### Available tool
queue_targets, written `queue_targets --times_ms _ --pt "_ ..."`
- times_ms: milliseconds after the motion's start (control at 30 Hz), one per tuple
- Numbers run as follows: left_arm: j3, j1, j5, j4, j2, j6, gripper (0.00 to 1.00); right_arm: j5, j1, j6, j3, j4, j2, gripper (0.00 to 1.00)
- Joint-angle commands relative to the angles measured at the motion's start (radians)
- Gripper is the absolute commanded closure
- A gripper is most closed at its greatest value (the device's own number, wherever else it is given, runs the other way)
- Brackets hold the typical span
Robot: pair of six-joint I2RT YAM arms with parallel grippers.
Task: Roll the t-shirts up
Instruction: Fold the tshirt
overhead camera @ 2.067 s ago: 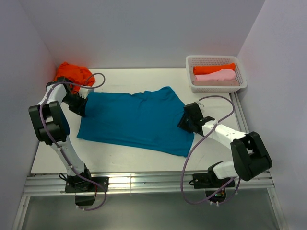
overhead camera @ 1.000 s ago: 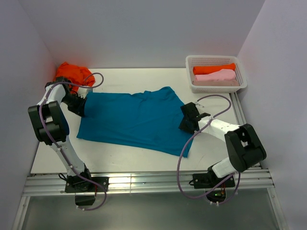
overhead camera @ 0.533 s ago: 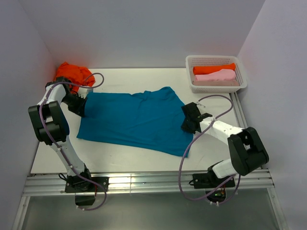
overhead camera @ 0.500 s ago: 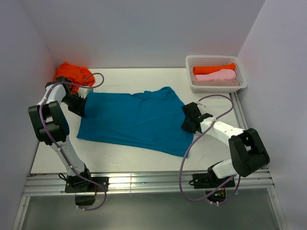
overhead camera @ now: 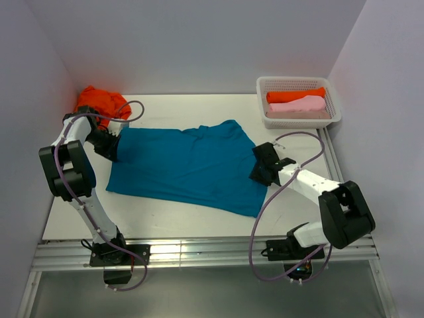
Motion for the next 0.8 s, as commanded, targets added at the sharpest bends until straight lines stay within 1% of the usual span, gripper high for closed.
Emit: queue_targets --times_ms 0,233,300,333,500,533,767 --pt "0.0 -0.005 0.026 -0.016 -0.053 0.013 1.0 0.006 0.006 -0.008 0.009 0.016 0.029 0.6" --pt "-0.003 -0.01 0.024 -0.016 -0.055 0.016 1.0 -0.005 0.006 -0.008 0.004 0.036 0.053 0.71" --pt "-0.004 -0.01 0.021 -0.015 -0.056 0.016 1.0 -0.005 0.006 -0.008 0.003 0.036 0.052 0.71" --pt "-0.006 -0.011 0.021 -0.015 -0.056 0.016 1.0 -0.003 0.008 -0.006 0.001 0.036 0.049 0.74" --pt "-0.009 -0.01 0.023 -0.015 -0.055 0.016 1.0 -0.001 0.006 -0.008 0.004 0.032 0.041 0.81" --pt "-0.009 -0.01 0.023 -0.015 -0.055 0.016 1.0 -0.001 0.006 -0.009 0.006 0.029 0.041 0.84" --pt "-0.02 -0.011 0.018 -0.013 -0.061 0.024 1.0 0.002 0.008 -0.006 0.0 0.022 0.024 0.89"
